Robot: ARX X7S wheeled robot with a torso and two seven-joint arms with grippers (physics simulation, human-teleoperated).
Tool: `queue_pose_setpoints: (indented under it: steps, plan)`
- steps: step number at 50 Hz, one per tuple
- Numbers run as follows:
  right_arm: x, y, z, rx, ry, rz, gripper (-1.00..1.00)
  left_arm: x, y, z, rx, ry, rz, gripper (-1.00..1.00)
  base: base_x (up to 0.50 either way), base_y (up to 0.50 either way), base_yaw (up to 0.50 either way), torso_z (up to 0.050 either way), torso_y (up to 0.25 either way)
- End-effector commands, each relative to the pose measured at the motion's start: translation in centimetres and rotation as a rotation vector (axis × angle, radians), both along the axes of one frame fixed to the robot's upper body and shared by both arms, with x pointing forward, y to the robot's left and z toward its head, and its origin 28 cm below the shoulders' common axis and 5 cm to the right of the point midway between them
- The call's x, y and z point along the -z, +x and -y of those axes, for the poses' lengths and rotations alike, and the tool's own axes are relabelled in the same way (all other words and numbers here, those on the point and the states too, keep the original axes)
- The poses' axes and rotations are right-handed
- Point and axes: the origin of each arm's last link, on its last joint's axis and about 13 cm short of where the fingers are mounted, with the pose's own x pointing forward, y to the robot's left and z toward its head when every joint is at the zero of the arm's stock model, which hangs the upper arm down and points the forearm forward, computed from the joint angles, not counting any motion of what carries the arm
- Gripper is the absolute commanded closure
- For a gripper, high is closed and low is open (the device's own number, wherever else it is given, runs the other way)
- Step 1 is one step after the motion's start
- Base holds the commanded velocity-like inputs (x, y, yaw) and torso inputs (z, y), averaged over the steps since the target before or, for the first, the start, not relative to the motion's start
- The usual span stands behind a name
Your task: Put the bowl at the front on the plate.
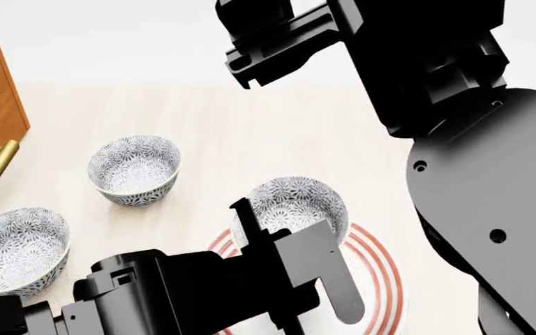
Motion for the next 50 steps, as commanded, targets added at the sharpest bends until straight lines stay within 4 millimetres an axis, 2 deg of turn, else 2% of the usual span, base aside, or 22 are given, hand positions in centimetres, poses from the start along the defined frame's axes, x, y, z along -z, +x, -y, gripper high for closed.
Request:
queue_pose_setpoints:
  steps: [1, 50]
  plan:
    - [0.1, 0.1, 0.0, -0.006, 0.001, -0.002, -1.0, 0.4, -0.2, 0.1, 0.001, 0.0, 0.015, 1.0, 0.0, 0.0, 0.0, 0.0, 0.0]
    - [0.5, 0.1, 0.2, -0.004, 0.009, -0.004, -1.0, 2.6, -0.9, -0.1, -0.009, 0.028, 0.005, 1.0, 0.0, 0.0, 0.0, 0.0, 0.0]
